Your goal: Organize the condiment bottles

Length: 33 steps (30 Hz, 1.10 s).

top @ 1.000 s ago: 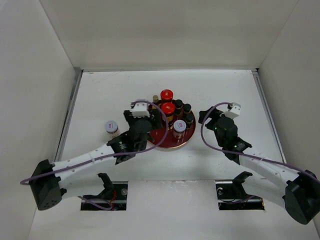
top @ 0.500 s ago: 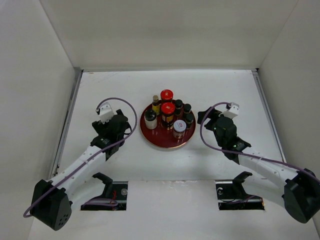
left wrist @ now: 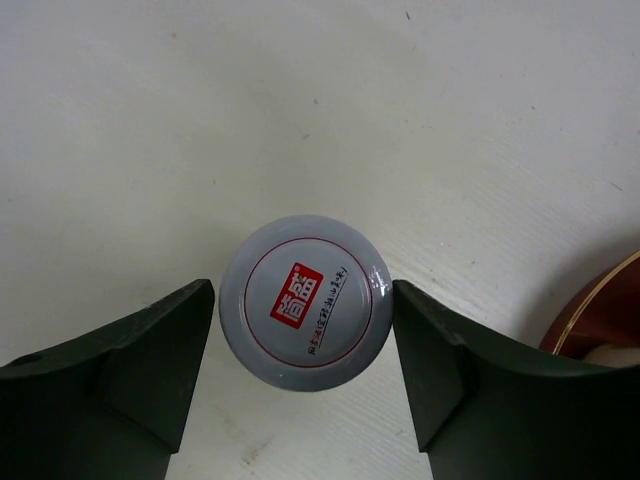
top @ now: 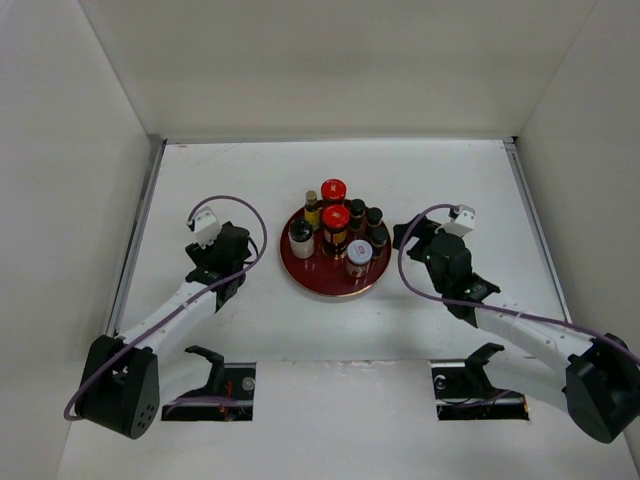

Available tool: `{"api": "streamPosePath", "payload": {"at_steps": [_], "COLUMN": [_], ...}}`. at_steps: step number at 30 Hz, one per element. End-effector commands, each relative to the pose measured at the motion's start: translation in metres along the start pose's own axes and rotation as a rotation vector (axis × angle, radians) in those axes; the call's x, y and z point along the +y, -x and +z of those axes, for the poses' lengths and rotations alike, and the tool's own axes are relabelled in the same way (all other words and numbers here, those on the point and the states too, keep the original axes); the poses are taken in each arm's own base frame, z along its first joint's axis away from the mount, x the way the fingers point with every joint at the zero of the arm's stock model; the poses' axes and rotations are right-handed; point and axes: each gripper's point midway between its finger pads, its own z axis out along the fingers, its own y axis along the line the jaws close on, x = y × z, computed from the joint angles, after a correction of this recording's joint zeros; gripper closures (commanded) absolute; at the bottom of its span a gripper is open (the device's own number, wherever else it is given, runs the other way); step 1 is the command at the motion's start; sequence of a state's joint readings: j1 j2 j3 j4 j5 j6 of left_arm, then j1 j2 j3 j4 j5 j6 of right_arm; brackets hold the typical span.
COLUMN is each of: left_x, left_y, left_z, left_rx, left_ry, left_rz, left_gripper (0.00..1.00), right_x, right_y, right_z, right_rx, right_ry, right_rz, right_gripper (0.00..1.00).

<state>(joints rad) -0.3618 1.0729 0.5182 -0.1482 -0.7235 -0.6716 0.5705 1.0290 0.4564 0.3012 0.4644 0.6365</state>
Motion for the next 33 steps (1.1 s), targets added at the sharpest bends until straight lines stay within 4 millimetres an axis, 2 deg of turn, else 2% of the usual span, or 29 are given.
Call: {"api": "streamPosePath", "payload": {"at_steps": [1,4,6,8,12,14,19,23,27,30,33], "left_x": [-0.015,-0.020,-0.025,-0.031,-0.051,-0.067,-0.113,-0.157,-0.198,-0.219,-0.236], "left_y": [0.010,0.012,0.014,0.021,0.040,0.042,0.024,0.014,0.009,0.003,-0.014], "left_z": [0.006,0.002,-0.008,-0.026,-0.068,-0.087,-0.123,-0.152,-0.167,-0.167,-0.163], "left_rx": [-0.040,-0.043,-0.050,-0.070,-0.085,-0.059,0.020,0.015,-0.009,-0.013,0.005], "left_ry": [-0.053,-0.074,-0.103,-0.154,-0.281,-0.360,-0.535,-0.667,-0.771,-0.807,-0.837], "left_rz": [-0.058,-0.049,-0.035,-0.033,-0.031,-0.003,0.075,0.114,0.126,0.134,0.149], "left_gripper": [0.38,0.60,0.67,0.71,0.73,0.73,0.73,0.74,0.74,0.74,0.73], "right_x": [0.021,0.022,0.021,0.023,0.024,0.024,0.027,0.027,0.028,0.028,0.030], "right_y": [0.011,0.011,0.010,0.009,0.006,0.004,0.003,0.004,0.002,0.001,0.002], "right_z": [0.000,0.000,0.000,0.001,0.002,0.003,0.003,0.002,0.002,0.003,0.001], "right_rx": [-0.030,-0.030,-0.029,-0.026,-0.017,-0.014,-0.014,-0.017,-0.013,-0.008,-0.011], "right_ry": [0.070,0.072,0.069,0.074,0.075,0.074,0.079,0.080,0.081,0.083,0.089], "right_rz": [0.026,0.023,0.023,0.021,0.014,0.013,0.005,0.007,0.003,0.002,0.001], "right_gripper": [0.12,0.12,0.12,0.12,0.12,0.12,0.13,0.13,0.13,0.13,0.13]}}
